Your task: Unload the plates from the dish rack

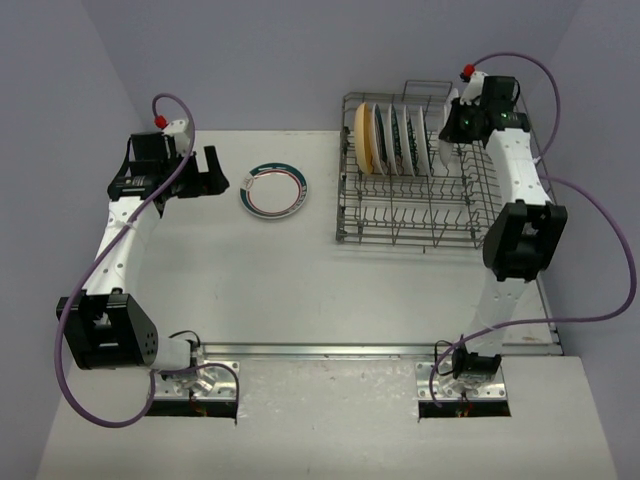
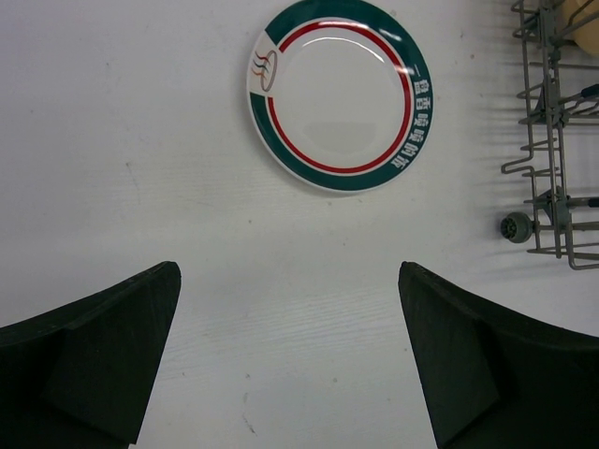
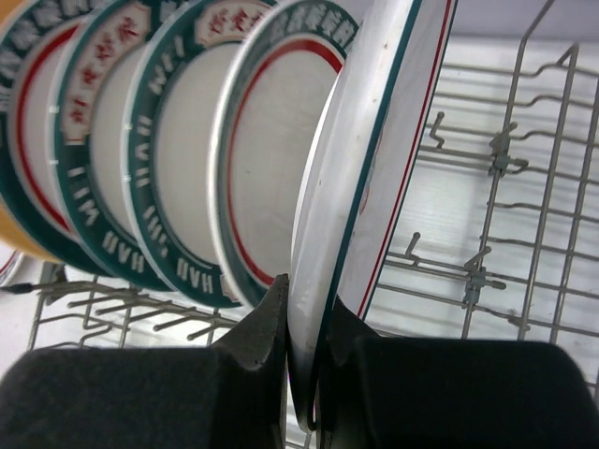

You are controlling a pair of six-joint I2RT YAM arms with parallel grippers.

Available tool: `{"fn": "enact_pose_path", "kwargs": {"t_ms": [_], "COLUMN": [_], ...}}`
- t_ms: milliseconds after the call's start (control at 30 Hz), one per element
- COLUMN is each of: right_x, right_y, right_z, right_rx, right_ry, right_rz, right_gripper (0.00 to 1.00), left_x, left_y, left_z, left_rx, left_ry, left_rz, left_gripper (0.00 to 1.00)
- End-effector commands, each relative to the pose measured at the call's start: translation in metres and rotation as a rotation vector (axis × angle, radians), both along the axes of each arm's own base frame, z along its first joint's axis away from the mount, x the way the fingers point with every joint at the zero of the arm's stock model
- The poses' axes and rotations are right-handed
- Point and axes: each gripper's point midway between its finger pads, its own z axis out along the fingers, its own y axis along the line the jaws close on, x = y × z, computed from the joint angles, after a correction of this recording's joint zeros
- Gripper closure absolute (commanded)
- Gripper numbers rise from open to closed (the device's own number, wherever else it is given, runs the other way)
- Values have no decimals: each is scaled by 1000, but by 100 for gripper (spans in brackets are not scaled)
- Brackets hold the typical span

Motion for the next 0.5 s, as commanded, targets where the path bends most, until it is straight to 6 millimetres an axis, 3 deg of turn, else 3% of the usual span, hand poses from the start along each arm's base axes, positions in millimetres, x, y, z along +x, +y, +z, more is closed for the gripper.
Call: {"fn": "enact_pose_path", "kwargs": {"t_ms": [0, 133, 200, 300, 333, 367, 400, 433, 467], "right_x": [-8, -34, -60, -87, -104, -112, -126, -144, -163], "right_y": [16, 26, 39, 54, 67, 77, 106, 122, 128], "right_z": [114, 139, 169, 173, 190, 188, 165, 161, 175], "right_rx": [-85, -165, -206, -315, -381, -471, -515, -617, -673], "right_ry": [-309, -387, -478, -556, -626, -669, -673, -735, -808], "right_rz": [177, 302, 381, 478, 518, 570, 654, 705, 716], "right_gripper": [100, 100, 100, 100, 100, 100, 100, 100, 100], "left_x": [2, -3, -12, -28, -37, -43, -53, -62, -68], "left_y": [-8, -16, -32, -52, -61, -66, -76, -84, -89], "left_z": [34, 51, 69, 92, 105, 112, 122, 127, 131], "left_rx": [-40, -73, -131, -208, -246, -266, -295, -328, -347], "left_ry": [-81, -120, -176, -248, -287, -304, -316, -307, -293], "left_rz": [-31, -54, -116, -198, -236, -263, -316, -366, -394], "left_gripper": [0, 0, 0, 0, 0, 0, 0, 1, 2]}}
